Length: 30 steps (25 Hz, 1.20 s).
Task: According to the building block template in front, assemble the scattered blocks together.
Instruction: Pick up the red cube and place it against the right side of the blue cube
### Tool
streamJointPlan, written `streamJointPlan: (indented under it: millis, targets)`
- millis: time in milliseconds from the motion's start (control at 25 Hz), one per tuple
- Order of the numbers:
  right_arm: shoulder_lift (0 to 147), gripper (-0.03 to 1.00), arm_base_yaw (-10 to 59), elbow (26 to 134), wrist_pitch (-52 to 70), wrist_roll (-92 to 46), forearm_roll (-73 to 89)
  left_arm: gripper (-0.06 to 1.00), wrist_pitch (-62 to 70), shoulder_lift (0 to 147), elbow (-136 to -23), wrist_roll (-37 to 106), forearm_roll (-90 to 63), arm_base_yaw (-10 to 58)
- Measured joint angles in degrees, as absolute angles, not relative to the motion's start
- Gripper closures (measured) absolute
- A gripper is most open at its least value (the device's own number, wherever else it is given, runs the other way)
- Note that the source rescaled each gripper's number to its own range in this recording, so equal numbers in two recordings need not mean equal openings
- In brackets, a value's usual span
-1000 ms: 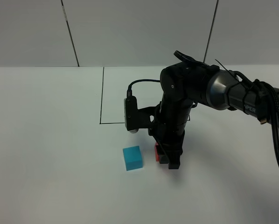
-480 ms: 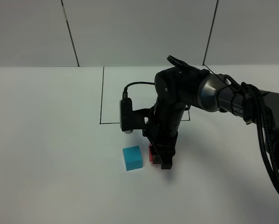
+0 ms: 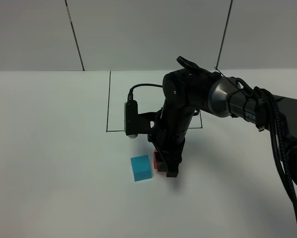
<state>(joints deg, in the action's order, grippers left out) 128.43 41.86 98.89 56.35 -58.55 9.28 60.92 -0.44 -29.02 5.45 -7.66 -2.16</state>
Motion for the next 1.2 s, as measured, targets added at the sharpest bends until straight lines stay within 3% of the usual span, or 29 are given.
streamJointPlan:
  millis: [1200]
  targets:
    - [132.7, 0.97, 41.9, 99.0, 54.6, -59.8, 12.6, -0.06, 60.9, -0.4, -29.0, 5.4, -7.7, -2.2]
